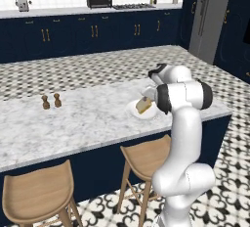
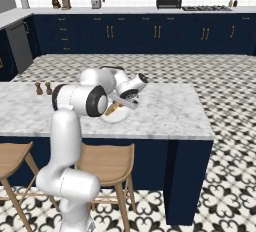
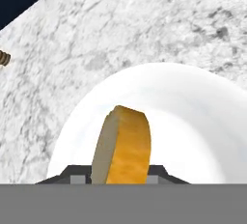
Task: Start the toaster. Once the lever pops up, take the bread to the plate on the dining counter.
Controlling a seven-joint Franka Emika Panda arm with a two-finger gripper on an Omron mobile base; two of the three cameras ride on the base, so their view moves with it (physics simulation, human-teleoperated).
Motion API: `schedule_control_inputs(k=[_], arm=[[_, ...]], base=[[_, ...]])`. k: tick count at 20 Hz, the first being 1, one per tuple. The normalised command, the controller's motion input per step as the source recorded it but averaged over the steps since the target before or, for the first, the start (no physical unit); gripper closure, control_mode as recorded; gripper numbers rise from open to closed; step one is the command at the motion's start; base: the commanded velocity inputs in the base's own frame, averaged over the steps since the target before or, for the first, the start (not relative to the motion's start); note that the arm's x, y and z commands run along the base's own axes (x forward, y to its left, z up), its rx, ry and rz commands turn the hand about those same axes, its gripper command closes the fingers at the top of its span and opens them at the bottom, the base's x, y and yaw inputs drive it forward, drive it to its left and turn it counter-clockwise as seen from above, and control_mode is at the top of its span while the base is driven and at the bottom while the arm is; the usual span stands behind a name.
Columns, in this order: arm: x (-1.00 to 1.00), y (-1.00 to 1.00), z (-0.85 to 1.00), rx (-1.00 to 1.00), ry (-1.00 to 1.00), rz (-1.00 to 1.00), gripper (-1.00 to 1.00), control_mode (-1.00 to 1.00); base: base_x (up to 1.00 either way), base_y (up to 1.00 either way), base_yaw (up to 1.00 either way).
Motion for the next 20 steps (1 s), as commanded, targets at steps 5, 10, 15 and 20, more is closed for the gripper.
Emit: schedule_control_inputs(k=[5, 10, 15, 20], arm=[[0.06, -0.06, -0.18, -0.01, 0.08, -0.06, -1.00, -1.00], [0.00, -0.08, 0.00, -0.15, 0.02, -0.12, -1.00, -1.00], [0.00, 0.00, 0.01, -0.24, 0.03, -0.13, -1.00, -1.00], [0.00, 0.00, -0.05, -0.31, 0.08, -0.13, -1.00, -1.00]], base=[[0.00, 0.00, 0.00], [0.00, 0.00, 0.00], [0.00, 0.00, 0.00], [0.00, 0.00, 0.00]])
